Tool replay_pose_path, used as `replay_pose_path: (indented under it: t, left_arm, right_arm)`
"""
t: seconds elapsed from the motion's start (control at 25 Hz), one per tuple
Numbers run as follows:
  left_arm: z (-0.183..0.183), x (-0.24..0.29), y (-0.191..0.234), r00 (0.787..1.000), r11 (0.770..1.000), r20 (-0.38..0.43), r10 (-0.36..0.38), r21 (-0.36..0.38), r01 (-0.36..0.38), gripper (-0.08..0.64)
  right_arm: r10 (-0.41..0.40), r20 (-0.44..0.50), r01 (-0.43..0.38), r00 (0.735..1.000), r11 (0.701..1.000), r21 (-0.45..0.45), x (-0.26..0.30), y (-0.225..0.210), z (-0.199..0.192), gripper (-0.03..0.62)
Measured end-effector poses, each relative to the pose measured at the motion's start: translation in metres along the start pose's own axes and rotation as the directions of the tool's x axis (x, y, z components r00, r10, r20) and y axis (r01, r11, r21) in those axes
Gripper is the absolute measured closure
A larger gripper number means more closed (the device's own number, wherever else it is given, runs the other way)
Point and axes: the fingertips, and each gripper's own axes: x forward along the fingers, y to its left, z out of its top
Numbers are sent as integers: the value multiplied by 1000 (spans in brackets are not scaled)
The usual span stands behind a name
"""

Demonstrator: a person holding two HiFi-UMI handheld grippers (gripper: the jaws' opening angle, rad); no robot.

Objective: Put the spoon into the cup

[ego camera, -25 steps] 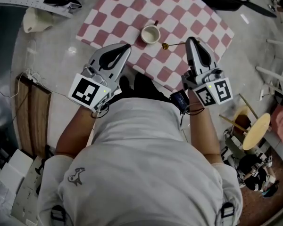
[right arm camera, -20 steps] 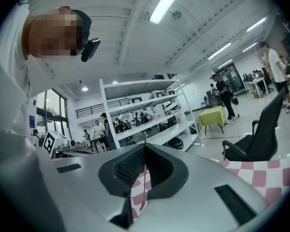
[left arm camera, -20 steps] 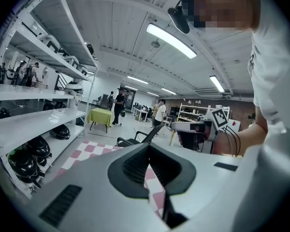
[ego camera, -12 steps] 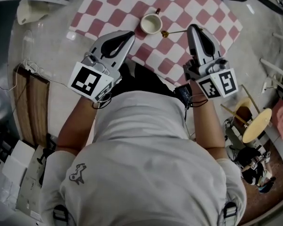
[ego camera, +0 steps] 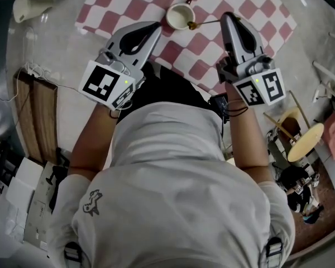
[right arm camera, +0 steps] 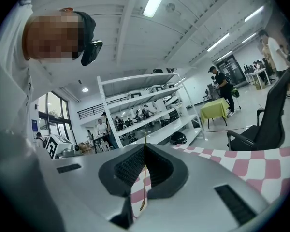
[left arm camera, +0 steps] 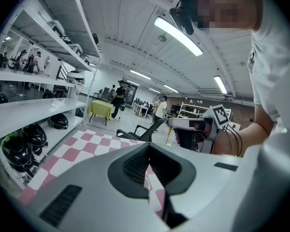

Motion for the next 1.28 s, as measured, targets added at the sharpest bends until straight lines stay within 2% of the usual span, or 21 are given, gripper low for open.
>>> replay_pose_path:
  t: [0.52, 0.88, 1.28]
  left_arm:
    - [-32, 13, 10, 999, 999, -43, -26, -29, 24, 546]
    - [-37, 29, 18, 996, 998, -61, -58, -37, 56, 546]
    - [-60, 38, 26, 993, 996, -99, -64, -64, 58, 546]
  right_arm:
    - [6, -35, -5, 999, 1000, 29, 18, -9, -36, 560]
    - [-19, -35, 20, 999, 999, 45, 26, -22, -57, 560]
    - [9, -21, -8, 1000, 998, 57, 35, -24, -74, 560]
